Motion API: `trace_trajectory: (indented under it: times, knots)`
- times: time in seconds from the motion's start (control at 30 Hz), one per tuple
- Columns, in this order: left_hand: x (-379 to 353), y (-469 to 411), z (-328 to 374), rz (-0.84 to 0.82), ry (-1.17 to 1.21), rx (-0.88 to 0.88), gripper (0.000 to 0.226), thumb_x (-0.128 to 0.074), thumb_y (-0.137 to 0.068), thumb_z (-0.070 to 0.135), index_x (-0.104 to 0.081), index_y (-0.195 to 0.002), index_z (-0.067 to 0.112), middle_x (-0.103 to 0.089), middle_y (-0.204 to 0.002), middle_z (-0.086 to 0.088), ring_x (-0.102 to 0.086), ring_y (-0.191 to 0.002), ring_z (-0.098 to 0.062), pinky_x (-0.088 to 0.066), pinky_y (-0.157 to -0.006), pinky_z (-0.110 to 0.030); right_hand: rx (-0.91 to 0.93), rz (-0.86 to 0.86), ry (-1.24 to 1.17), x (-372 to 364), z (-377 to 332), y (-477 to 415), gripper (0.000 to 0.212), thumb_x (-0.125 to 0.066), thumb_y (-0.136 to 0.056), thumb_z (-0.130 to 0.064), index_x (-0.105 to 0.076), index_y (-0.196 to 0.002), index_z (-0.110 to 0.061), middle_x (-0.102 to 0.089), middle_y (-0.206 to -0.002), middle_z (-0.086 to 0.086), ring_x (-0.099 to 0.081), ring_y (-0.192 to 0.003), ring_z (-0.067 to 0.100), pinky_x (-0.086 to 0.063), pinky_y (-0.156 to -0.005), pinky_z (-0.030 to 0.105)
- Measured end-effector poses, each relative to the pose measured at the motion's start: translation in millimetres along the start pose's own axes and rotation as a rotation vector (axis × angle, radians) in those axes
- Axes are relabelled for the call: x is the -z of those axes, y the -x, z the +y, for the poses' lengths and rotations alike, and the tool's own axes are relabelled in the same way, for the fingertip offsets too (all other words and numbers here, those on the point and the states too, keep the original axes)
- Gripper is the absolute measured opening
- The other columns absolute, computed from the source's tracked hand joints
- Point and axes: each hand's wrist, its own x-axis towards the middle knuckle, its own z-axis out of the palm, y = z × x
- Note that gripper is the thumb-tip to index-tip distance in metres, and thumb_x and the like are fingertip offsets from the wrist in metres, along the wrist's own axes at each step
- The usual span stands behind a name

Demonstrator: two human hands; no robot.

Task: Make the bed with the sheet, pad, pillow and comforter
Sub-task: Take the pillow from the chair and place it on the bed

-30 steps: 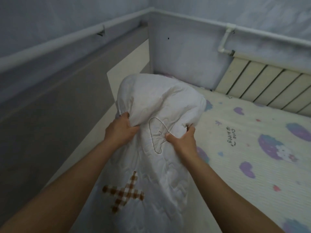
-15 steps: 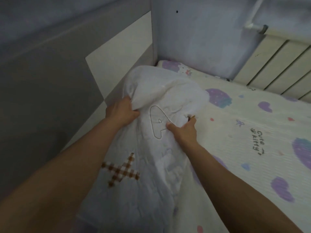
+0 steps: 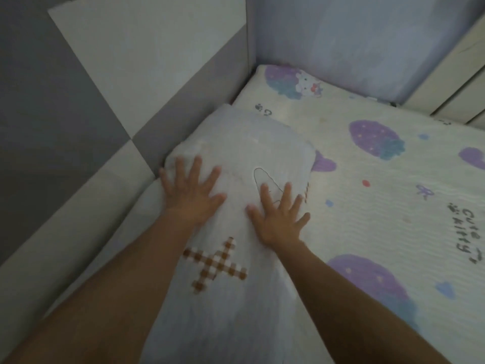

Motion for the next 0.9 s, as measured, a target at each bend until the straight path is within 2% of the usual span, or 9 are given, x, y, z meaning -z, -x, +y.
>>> trace_trajectory:
  times: [0.07,0.2,0.37,0.5,0.6,0.77,0.9]
  knots:
    - [-43.0,3.2,-13.9,-0.117,0.010,0.018,0.069,-0.002,-0.079,0.080,0.027,-0.136,0.055,0.034,-0.152,0.010,0.029,-0.140,-0.032,0.014,-0.107,-0.066,0.069,-0.105,0.056,-35.2,14.8,4.1,0.069,-0.015,-0.086,-0.076,0.020,-0.142,-0.053,0.032,-0.155,-0.003,0.029,-0.141,0.032,0.012,-0.109,0.065]
    - [-83.0,0.2,-26.4,-0.142,0.033,0.049,0.070,0.003,-0.073,0.084,0.036,-0.129,0.056,0.046,-0.144,0.013,0.034,-0.138,-0.031,0.016,-0.105,-0.068,0.114,-0.107,0.081,-67.0,25.8,-1.6,0.069,-0.010,-0.085,-0.078,0.027,-0.138,-0.053,0.040,-0.150,-0.006,0.036,-0.138,0.030,0.014,-0.106,0.069]
    - [-77.9,2.8,-23.0,-0.071,0.042,0.024,0.068,0.002,-0.079,0.079,0.033,-0.134,0.053,0.040,-0.148,0.011,0.029,-0.140,-0.033,0.011,-0.106,-0.068,0.115,-0.103,0.068,-64.6,27.6,-4.1,0.068,-0.011,-0.087,-0.076,0.023,-0.140,-0.053,0.036,-0.152,-0.005,0.033,-0.140,0.030,0.013,-0.107,0.068]
    - [-68.0,30.5,-20.1,0.049,-0.013,-0.022,0.069,0.016,-0.076,0.072,0.029,-0.139,0.047,0.033,-0.153,0.008,0.023,-0.143,-0.030,0.010,-0.107,-0.065,0.155,0.006,0.052,-58.1,26.5,19.2,0.061,-0.009,-0.092,-0.067,0.022,-0.142,-0.050,0.029,-0.156,-0.002,0.030,-0.141,0.030,0.012,-0.112,0.061]
    - [-77.2,56.4,-30.2,-0.011,-0.046,-0.046,0.070,0.017,-0.072,0.074,0.031,-0.136,0.050,0.032,-0.152,0.012,0.019,-0.144,-0.030,0.008,-0.107,-0.066,0.163,0.000,0.047,-66.5,23.4,45.5,0.060,-0.005,-0.091,-0.064,0.023,-0.142,-0.049,0.030,-0.155,-0.002,0.034,-0.140,0.028,0.014,-0.112,0.060]
    - [-90.5,65.9,-51.9,-0.091,-0.006,-0.011,0.068,0.016,-0.069,0.077,0.035,-0.131,0.055,0.040,-0.146,0.017,0.022,-0.143,-0.028,0.009,-0.109,-0.065,0.229,-0.078,0.128,-79.6,13.3,53.3,0.058,-0.005,-0.093,-0.064,0.024,-0.142,-0.049,0.036,-0.153,0.000,0.038,-0.137,0.032,0.014,-0.108,0.066]
    - [-89.2,63.8,-50.1,-0.142,-0.014,0.003,0.061,0.007,-0.078,0.078,0.038,-0.127,0.057,0.042,-0.144,0.018,0.024,-0.143,-0.028,0.008,-0.109,-0.065,0.239,-0.179,0.150,-76.3,15.8,47.5,0.058,-0.007,-0.094,-0.063,0.022,-0.142,-0.050,0.036,-0.153,0.001,0.036,-0.137,0.034,0.014,-0.108,0.067]
